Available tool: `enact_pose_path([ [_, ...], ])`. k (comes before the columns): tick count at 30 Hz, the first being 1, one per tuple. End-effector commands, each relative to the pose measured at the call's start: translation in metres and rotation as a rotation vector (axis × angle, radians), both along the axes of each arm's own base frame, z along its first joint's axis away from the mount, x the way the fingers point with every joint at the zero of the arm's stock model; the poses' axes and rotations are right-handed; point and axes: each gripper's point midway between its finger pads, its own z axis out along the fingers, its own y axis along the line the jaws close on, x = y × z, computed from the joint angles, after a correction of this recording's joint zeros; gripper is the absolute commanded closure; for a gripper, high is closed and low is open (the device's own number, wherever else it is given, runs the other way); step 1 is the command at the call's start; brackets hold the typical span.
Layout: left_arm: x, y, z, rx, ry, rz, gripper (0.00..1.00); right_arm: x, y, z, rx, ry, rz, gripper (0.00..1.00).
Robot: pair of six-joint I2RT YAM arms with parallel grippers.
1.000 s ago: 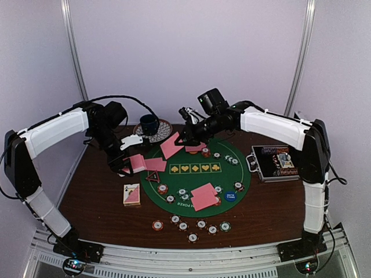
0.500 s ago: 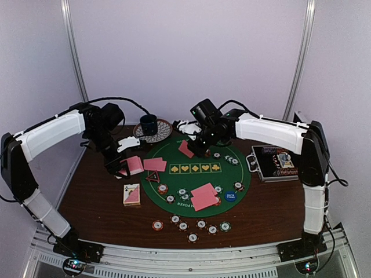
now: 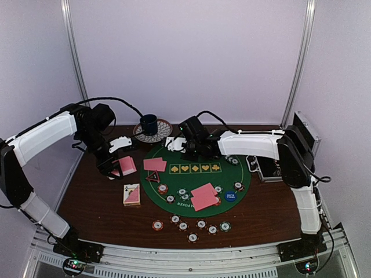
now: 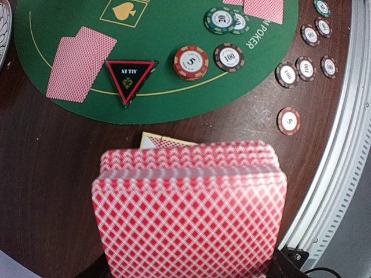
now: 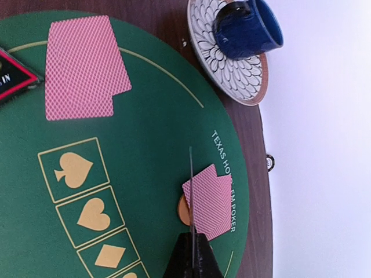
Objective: Distribute texas hold em gaming equipment
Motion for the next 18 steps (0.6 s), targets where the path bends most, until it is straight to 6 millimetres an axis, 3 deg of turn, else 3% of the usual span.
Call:
enact_pose_path([
  [1, -0.004, 0.001, 0.009, -0.031, -0.019, -0.013, 1.00, 0.008, 0.001, -0.020, -0.098, -0.074, 0.012, 1.00],
  [8, -0.004, 0.003, 0.011, -0.036, -0.019, -0.009, 1.00, -0.009, 0.012, -0.061, -0.150, -0.018, 0.049, 1.00],
  [14, -0.003, 0.003, 0.012, -0.036, -0.024, -0.008, 1.00, -0.021, 0.015, -0.081, -0.188, -0.002, 0.063, 1.00],
  [18, -0.003, 0.003, 0.011, -0.037, -0.022, -0.008, 1.00, -0.025, 0.013, -0.085, -0.208, -0.004, 0.059, 0.85],
])
